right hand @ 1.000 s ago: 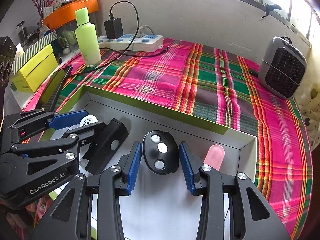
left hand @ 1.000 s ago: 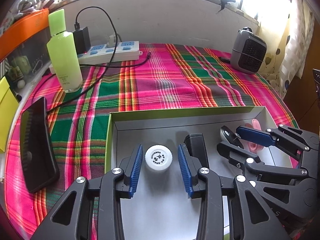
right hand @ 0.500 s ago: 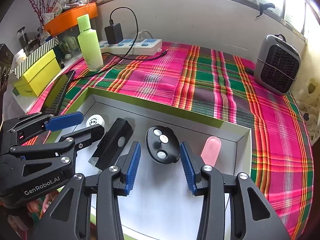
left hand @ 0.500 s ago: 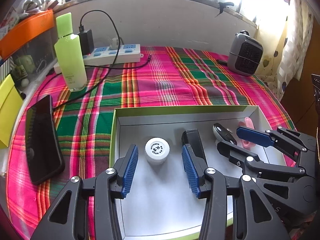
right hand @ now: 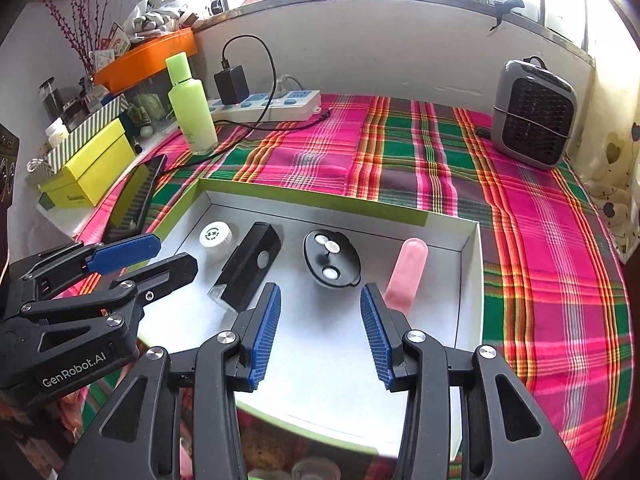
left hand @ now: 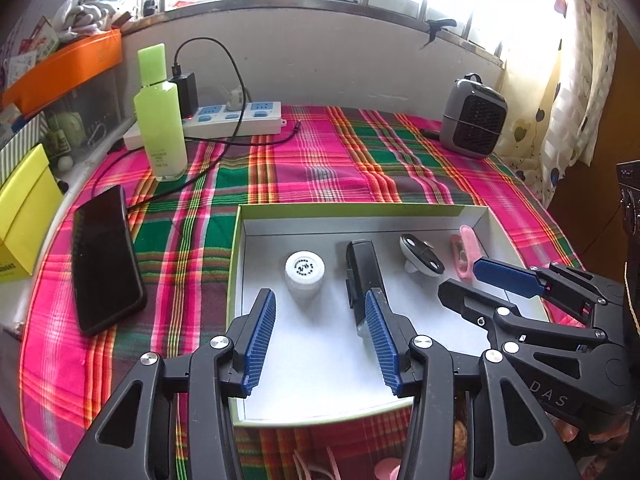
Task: Organize objects
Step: 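Lift both open tools up out of the green box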
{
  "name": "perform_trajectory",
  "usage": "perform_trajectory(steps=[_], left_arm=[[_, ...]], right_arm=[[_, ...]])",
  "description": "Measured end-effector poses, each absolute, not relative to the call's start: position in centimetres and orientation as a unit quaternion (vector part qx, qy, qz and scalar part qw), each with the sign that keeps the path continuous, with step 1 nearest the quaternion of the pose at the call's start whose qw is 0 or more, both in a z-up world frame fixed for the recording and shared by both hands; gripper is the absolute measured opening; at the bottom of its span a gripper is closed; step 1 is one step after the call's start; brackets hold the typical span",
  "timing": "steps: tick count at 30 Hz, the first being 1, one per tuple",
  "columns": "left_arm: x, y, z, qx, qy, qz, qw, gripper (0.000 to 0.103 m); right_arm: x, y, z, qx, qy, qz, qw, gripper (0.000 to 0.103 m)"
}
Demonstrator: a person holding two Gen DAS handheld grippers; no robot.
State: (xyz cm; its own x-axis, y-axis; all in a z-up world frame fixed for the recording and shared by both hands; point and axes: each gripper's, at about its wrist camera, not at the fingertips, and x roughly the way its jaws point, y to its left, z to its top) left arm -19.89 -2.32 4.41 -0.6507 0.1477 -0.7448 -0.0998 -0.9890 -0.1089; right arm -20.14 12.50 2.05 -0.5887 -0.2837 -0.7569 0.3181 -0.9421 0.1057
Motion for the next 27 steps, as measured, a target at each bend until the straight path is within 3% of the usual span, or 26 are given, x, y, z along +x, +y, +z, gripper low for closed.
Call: perform_trajectory(steps=[10,27], left_arm=[[-16.8,-2.4,5.5,-0.395,-0.021,0.916,0.072,0.046],[-11.9,-4.9,4.5,-0.401,-0.072,0.91,0.071,0.051]], right_arm=[[-17.1,12.8,3.3,0.401,0.014,-0.901,0.167,0.043],[-11.7,14.8,3.6,0.383,-0.004,-0.909,0.162,0.043]])
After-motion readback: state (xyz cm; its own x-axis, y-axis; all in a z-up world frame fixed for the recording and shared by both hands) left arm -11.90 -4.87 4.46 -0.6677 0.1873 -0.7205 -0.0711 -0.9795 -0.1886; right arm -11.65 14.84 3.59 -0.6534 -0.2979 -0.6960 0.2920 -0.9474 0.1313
